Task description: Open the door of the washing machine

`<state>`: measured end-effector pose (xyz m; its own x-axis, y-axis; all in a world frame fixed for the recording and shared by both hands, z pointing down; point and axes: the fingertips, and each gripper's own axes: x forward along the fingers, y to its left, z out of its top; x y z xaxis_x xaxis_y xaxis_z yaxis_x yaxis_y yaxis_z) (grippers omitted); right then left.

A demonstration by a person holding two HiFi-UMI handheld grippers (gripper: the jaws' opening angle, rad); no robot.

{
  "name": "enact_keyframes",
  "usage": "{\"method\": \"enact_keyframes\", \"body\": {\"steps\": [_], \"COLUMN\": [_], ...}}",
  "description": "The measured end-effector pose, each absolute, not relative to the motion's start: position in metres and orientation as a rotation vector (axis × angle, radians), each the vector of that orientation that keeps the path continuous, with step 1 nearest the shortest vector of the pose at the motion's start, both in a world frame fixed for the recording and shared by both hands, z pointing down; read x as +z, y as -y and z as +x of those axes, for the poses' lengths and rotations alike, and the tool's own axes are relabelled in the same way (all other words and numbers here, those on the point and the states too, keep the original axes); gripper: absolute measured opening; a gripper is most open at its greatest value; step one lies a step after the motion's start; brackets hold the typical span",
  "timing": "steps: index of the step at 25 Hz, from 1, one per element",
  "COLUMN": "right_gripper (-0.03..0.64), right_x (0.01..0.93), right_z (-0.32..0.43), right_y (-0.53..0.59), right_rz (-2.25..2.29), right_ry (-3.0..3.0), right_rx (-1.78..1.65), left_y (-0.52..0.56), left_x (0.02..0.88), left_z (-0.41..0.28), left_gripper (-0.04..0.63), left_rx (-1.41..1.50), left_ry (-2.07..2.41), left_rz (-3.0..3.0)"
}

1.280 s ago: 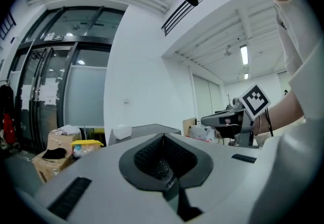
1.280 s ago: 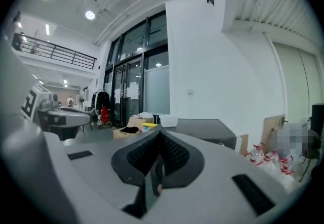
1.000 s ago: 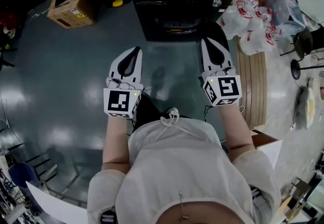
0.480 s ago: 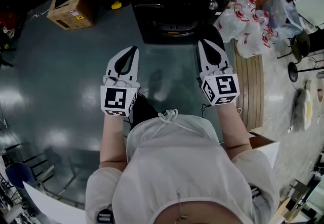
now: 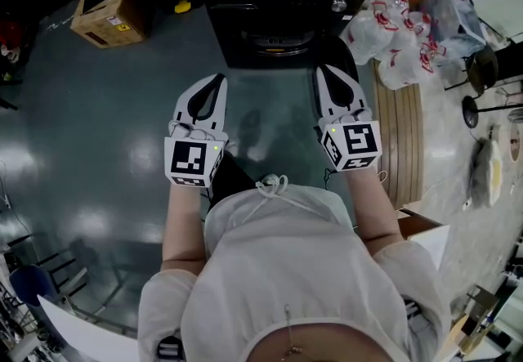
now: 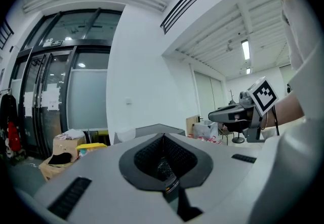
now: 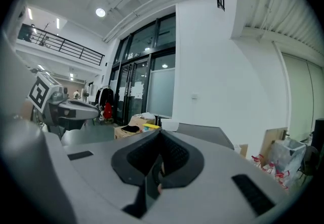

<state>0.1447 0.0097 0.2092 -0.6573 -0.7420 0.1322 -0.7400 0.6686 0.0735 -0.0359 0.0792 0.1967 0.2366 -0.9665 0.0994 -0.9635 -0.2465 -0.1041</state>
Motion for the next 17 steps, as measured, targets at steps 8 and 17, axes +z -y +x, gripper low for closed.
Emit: {"method": "enact_keyframes", "body": {"steps": [8,17], "right_gripper": [0.002,0.002], "right_x": [0.2107,0.2137], "right_z": [0.1515,0.1474], "right_y": [-0.0096,-0.0109], "right_rz": [1.242,1.227], "right_ry": [2.712,2.723], "right_rx": [-0.022,-0.030], "left_y": [-0.0799,-0.0803], "left_x": [0.1905,0.1915], "left_z": [-0.0357,-0.0365], "left_gripper": [0.021,0.021], "left_rx": [-0.221,-0.199], "left_ry": [-1.927,-1.933], "left_rz": [-2.443,-2.429]}}
